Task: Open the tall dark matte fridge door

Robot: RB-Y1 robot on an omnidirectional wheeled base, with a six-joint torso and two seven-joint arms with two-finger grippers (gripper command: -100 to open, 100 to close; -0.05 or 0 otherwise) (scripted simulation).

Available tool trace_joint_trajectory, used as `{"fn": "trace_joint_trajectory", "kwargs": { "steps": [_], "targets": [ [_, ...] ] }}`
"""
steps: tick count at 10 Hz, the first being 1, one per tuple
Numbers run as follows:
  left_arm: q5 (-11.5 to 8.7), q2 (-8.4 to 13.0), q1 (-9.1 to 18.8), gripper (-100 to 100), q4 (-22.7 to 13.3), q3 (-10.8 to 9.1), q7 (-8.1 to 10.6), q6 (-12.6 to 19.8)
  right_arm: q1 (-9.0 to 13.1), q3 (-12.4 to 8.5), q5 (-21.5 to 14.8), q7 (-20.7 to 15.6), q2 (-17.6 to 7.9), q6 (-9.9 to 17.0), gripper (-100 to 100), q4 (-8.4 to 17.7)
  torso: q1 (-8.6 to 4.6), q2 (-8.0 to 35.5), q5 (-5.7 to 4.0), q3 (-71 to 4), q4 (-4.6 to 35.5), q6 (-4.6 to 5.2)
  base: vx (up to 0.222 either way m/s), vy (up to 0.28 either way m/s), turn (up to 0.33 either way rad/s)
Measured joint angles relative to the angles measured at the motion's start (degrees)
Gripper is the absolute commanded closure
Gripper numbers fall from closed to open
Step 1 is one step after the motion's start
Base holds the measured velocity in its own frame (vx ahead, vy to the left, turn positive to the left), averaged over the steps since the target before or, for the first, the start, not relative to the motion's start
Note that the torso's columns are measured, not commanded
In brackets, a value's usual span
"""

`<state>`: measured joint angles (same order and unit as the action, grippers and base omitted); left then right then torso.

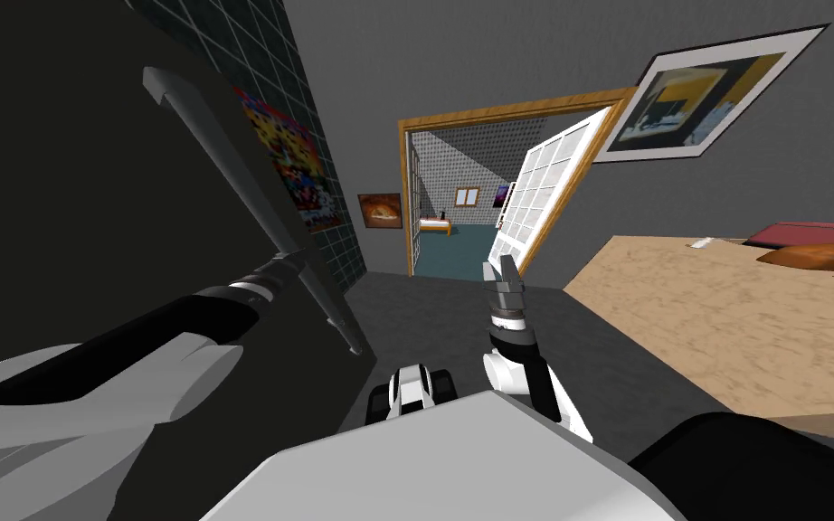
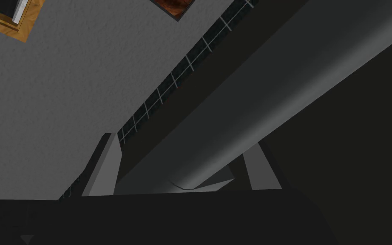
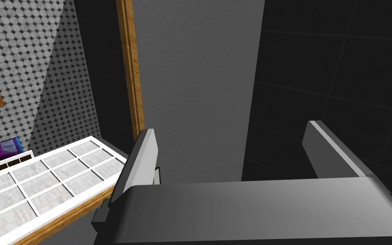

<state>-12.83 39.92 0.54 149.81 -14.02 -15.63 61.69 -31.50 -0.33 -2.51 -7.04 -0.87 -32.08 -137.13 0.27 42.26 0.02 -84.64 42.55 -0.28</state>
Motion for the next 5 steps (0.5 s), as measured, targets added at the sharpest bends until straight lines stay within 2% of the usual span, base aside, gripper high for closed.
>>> {"fn": "trace_joint_trajectory", "kwargs": {
  "steps": [1,3,4,5],
  "targets": [
    [-0.8,0.2,0.9,100,0.1,1.43,-0.21,-0.1,0.0,0.0,0.0,0.0,0.0,0.0,0,0.0,0.05,0.0,0.03,0.0,-0.1,0.03,-0.162,-0.032,0.305],
    [-4.7,1.2,2.7,100,-0.5,4.34,-1.15,-4.0,0.0,0.0,0.0,0.0,0.0,0.0,0,0.0,0.24,0.4,0.21,0.4,-0.1,0.02,-0.191,-0.001,0.278],
    [-6.5,1.7,4.6,100,0.0,6.42,-1.32,-4.2,0.0,0.0,0.0,0.0,0.0,0.0,0,0.0,0.27,0.6,0.19,0.4,0.0,-0.04,-0.199,-0.005,0.240],
    [-9.6,2.8,5.2,100,0.0,7.26,-1.69,-5.8,0.0,0.0,0.0,0.0,0.0,0.0,0,0.0,0.36,0.6,0.25,0.5,0.1,-0.19,-0.129,-0.011,0.085]
  ]
}}
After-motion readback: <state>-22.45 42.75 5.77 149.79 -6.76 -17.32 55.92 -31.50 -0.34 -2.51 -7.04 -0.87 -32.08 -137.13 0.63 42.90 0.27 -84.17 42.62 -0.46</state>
